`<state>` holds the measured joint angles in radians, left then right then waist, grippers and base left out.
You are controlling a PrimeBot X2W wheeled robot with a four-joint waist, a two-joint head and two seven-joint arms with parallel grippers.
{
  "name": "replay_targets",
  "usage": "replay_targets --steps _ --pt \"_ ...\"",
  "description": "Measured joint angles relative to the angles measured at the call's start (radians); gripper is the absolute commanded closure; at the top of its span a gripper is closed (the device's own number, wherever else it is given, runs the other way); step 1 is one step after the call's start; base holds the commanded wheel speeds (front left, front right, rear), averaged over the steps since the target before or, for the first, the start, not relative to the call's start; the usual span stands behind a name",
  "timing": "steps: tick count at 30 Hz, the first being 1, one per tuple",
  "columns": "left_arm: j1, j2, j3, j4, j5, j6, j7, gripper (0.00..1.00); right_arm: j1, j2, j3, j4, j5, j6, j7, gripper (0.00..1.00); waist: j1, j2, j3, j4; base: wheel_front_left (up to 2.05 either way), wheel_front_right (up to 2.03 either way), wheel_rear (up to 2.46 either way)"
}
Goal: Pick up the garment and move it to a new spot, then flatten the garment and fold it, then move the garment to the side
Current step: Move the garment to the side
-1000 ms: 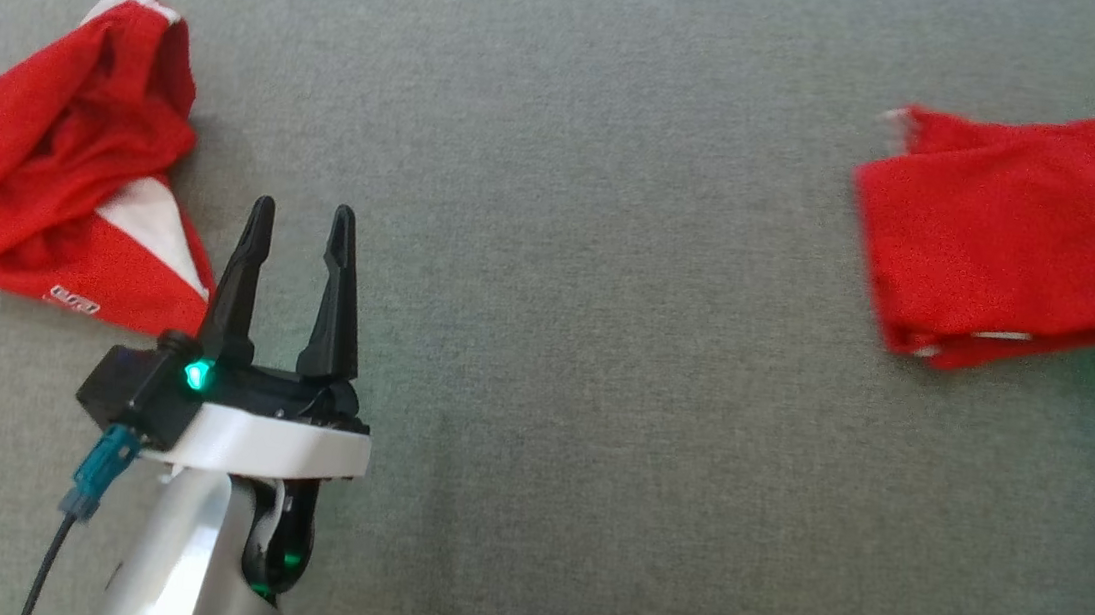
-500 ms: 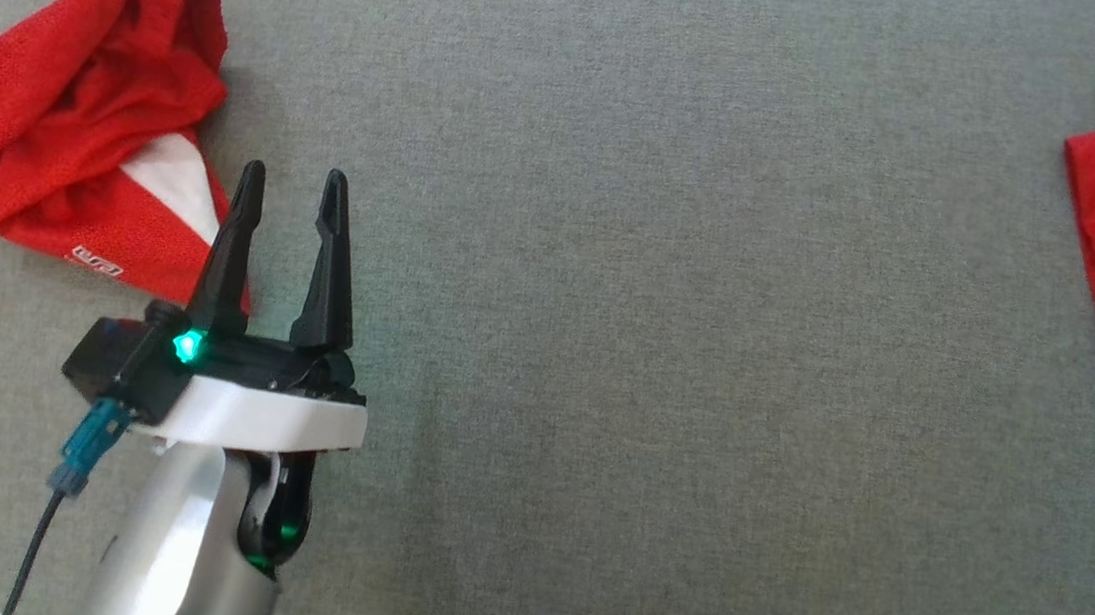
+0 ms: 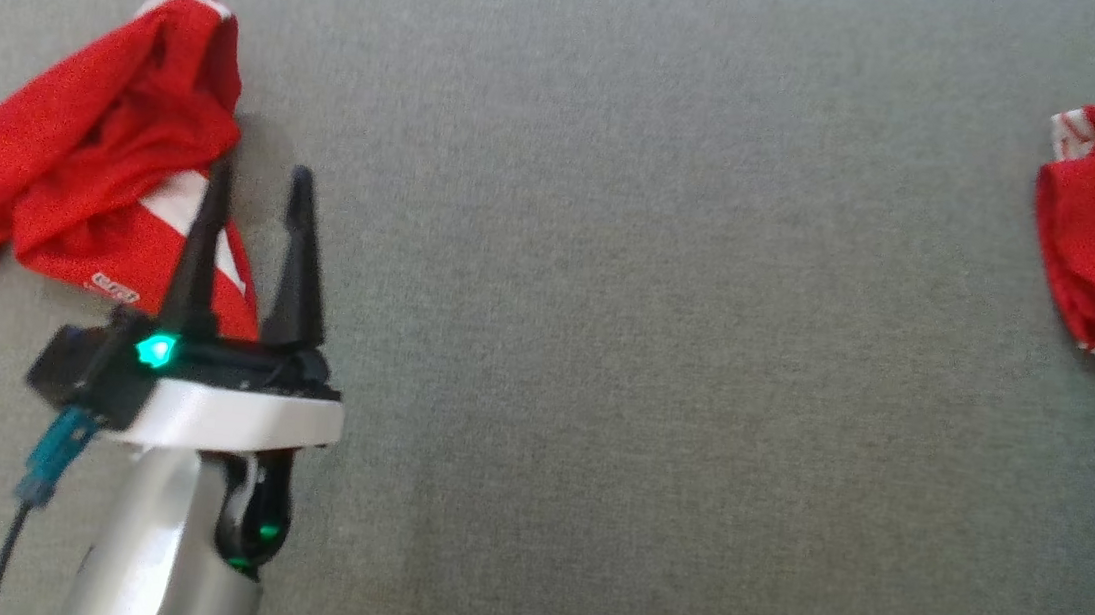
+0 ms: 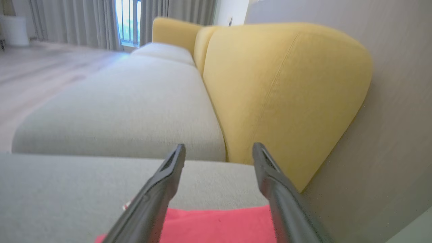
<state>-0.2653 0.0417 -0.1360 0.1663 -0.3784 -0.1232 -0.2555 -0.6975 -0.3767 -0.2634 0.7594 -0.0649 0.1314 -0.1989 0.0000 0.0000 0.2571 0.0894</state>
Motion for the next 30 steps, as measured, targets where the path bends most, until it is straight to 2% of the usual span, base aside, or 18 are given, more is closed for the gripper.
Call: replay_targets --steps 5,6,10,15,22,30 --pt "0.058 0.0 0.04 -0.025 -0.002 0.0 -0.001 0.0 0.088 0.134 0.058 -0.122 0.07 0.0 -0.012 0.0 -0.0001 0.0 -0.075 -0.022 0.0 0.0 0.0" --pt "0.058 0.0 0.04 -0.025 -0.002 0.0 -0.001 0.0 0.088 0.134 0.058 -0.122 0.07 0.0 -0.012 0.0 -0.0001 0.0 -0.075 -0.022 0.0 0.0 0.0" --pt "0.102 0.001 0.047 -0.026 -0.002 0.0 -0.001 0.0 0.212 0.238 0.113 -0.212 0.124 0.0 -0.007 0.0 -0.0002 0.0 -0.132 -0.04 0.0 0.0 0.0" --pt "0.157 0.001 0.053 -0.024 -0.002 0.001 -0.001 0.0 0.399 0.307 0.164 -0.327 0.191 0.0 -0.01 0.0 -0.0003 0.0 -0.196 -0.064 0.0 0.0 0.0" --pt "0.235 0.001 0.051 -0.008 -0.002 0.001 -0.001 0.0 0.564 0.326 0.195 -0.366 0.228 0.0 -0.035 0.0 -0.0002 0.0 -0.242 -0.073 0.0 0.0 0.0" --pt "0.253 0.001 0.049 -0.005 -0.009 0.01 -0.001 0.0 0.589 0.328 0.229 -0.39 0.25 0.0 -0.049 0.0 0.0 0.0 -0.255 -0.077 0.0 0.0 0.0"
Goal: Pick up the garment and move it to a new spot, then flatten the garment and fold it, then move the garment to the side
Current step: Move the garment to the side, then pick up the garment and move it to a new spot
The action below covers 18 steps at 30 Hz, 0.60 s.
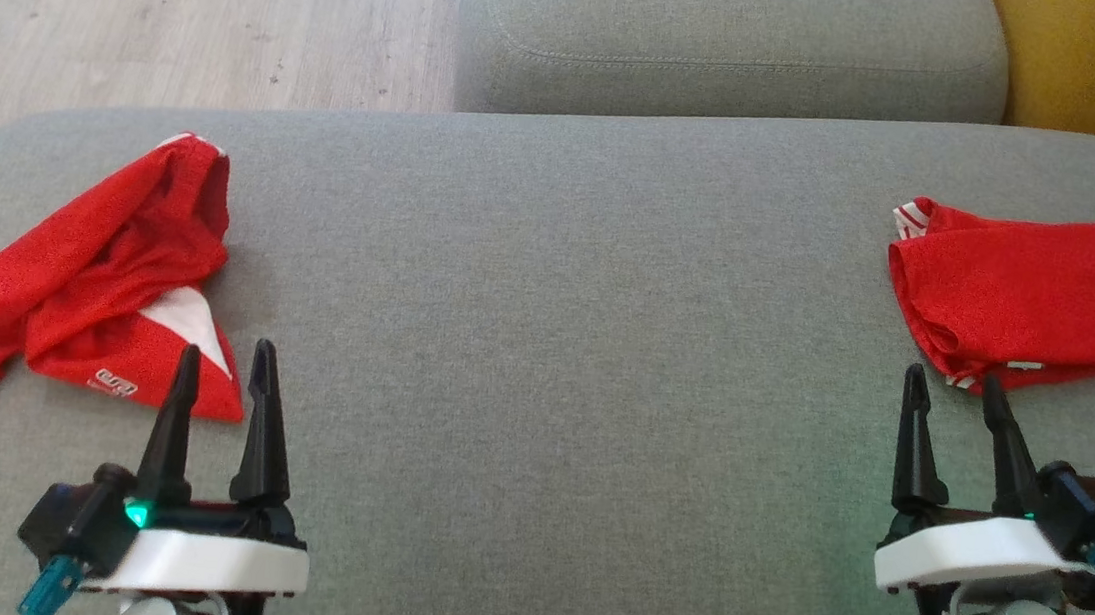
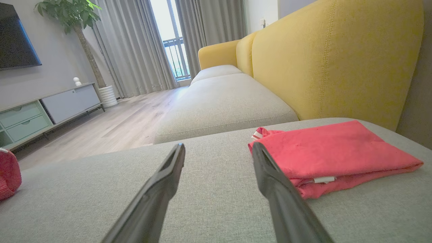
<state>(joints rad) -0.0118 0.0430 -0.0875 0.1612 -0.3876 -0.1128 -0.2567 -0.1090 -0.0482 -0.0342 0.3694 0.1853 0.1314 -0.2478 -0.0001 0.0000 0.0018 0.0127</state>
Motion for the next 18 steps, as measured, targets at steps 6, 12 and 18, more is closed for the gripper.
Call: replay_targets --steps 6,12,18 --pt "0.0 0.0 -0.001 0.002 0.0 0.0 0.0 0.0 0.0 0.0 0.001 -0.011 0.008 0.0 0.0 0.0 0.0001 0.0 0.002 0.003 0.0 0.0 0.0" --pt "0.0 0.0 -0.002 0.002 0.0 0.005 0.0 0.0 0.0 0.0 0.002 -0.023 0.009 0.0 0.0 0.0 0.0001 0.0 0.006 0.006 0.0 0.0 0.0" --pt "0.0 0.0 -0.003 0.002 0.0 0.007 0.0 0.0 0.0 0.0 0.002 -0.028 0.013 0.0 0.0 0.0 0.0001 0.0 0.006 0.011 0.0 0.0 0.0"
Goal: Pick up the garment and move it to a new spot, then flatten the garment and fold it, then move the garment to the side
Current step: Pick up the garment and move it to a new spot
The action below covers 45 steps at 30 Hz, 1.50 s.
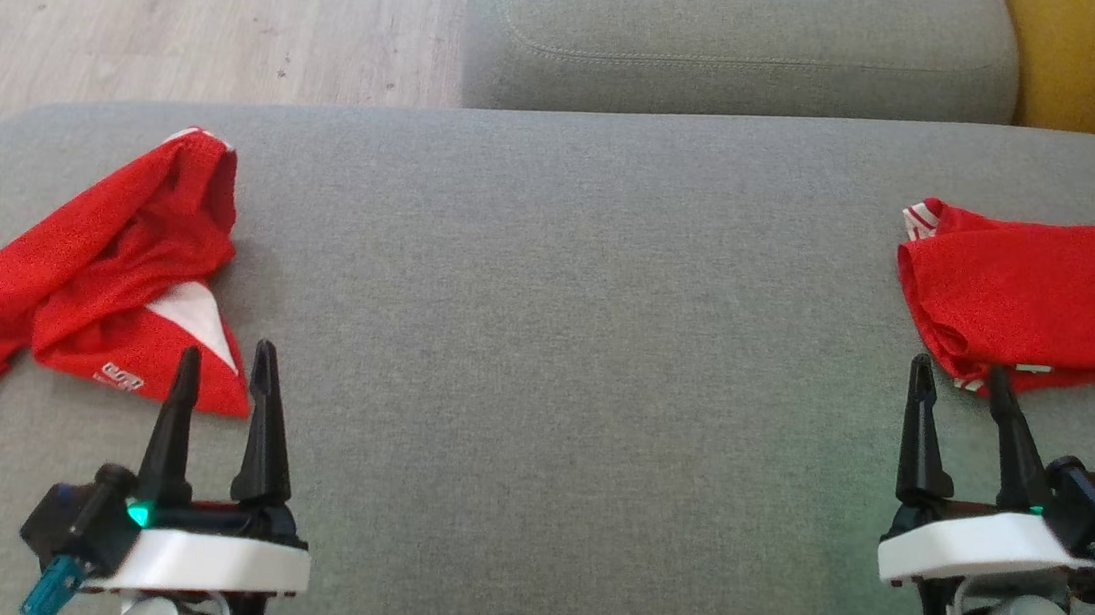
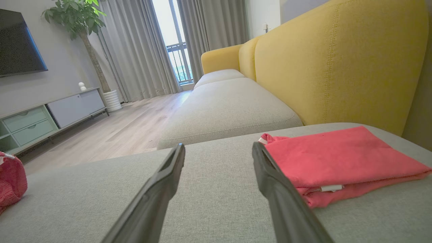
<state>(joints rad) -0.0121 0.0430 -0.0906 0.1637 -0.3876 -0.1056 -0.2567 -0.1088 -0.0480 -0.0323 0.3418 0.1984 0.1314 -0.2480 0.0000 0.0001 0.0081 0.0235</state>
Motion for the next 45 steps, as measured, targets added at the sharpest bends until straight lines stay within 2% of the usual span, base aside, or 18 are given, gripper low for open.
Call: replay_targets --steps 11,33,37,45 --pt "-0.001 0.0 -0.001 0.003 0.0 0.002 0.0 0.0 0.001 0.0 0.064 -0.01 0.029 0.0 0.0 0.0 0.0 0.0 0.004 0.067 0.0 0.0 0.0" --pt "0.013 0.001 0.058 0.018 0.038 0.01 0.0 0.0 0.022 0.0 0.244 -0.01 0.115 0.0 0.0 0.0 0.0 0.0 -0.029 0.378 0.0 0.0 0.0" --pt "0.03 0.001 0.061 0.017 0.038 0.009 0.0 0.0 0.022 0.0 0.249 -0.007 0.12 0.0 0.0 0.0 -0.0001 0.0 -0.033 0.39 0.0 0.0 0.0" --pt "0.022 0.001 0.095 -0.001 0.038 0.009 0.0 0.0 0.021 0.0 0.245 -0.007 0.117 0.0 0.0 0.0 0.0 0.0 0.004 0.37 0.0 0.0 0.0"
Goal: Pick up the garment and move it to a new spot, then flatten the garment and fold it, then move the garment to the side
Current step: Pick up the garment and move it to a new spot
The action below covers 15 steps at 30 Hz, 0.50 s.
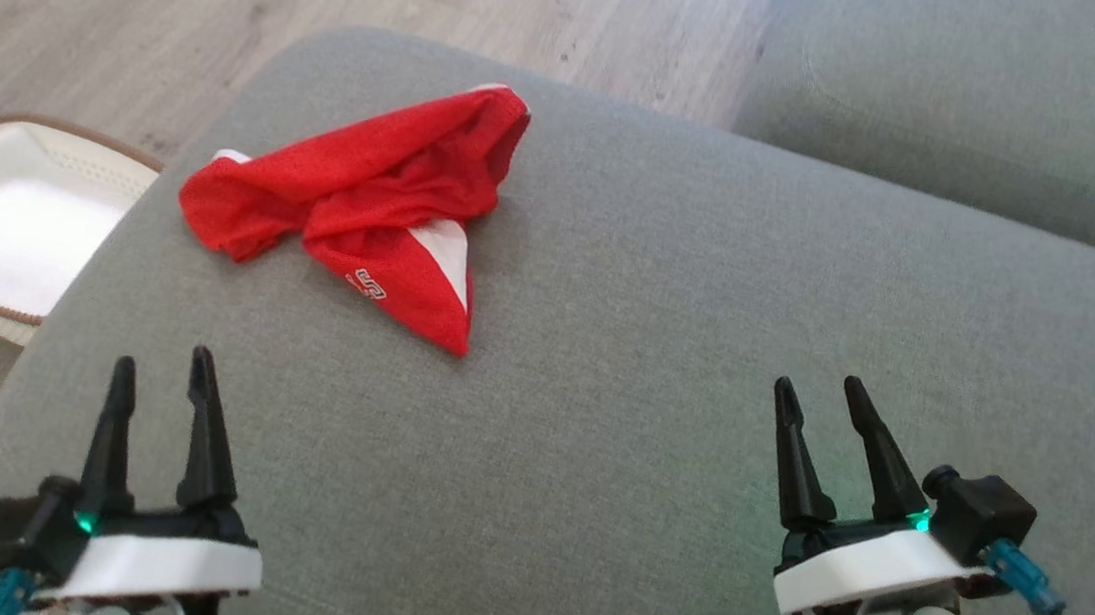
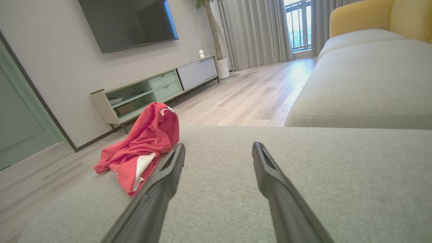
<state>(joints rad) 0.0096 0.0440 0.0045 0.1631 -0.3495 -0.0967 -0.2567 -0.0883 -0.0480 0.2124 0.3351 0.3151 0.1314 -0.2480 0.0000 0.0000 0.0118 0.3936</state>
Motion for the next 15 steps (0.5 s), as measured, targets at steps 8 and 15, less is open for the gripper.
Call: replay_targets --steps 8,15 --pt "-0.173 0.02 0.031 0.078 0.028 -0.017 0.001 0.0 -0.044 0.0 -0.032 -0.018 -0.075 0.0 0.0 0.0 0.0002 0.0 0.103 -0.036 0.0 0.0 0.0" --pt "-0.52 0.192 -0.054 0.292 0.01 -0.028 0.186 0.0 -0.129 -0.001 -0.076 -0.084 -0.158 0.0 0.013 0.0 0.0003 0.0 0.233 -0.074 0.0 0.0 0.0"
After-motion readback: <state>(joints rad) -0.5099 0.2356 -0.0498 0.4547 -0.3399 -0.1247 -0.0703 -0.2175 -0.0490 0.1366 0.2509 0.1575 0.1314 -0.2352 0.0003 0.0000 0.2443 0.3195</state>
